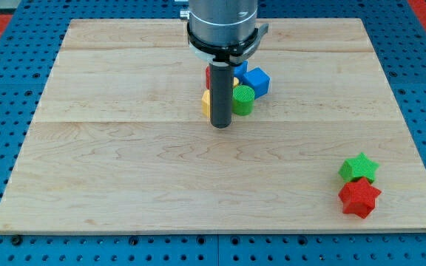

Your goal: Touch the bottom of the yellow hexagon

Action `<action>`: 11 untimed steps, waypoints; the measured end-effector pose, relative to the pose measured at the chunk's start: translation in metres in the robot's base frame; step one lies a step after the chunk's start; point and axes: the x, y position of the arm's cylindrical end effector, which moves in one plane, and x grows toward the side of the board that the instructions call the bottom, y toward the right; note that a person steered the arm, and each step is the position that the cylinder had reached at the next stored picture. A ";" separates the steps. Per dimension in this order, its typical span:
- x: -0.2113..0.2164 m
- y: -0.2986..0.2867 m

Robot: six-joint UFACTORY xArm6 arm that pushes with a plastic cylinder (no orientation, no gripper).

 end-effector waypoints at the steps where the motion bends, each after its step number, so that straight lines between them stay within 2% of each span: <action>1: 0.000 0.000; 5: 0.018 0.031; 7: 0.015 0.004; 8: -0.010 0.002; 9: 0.004 0.013; 11: 0.002 0.175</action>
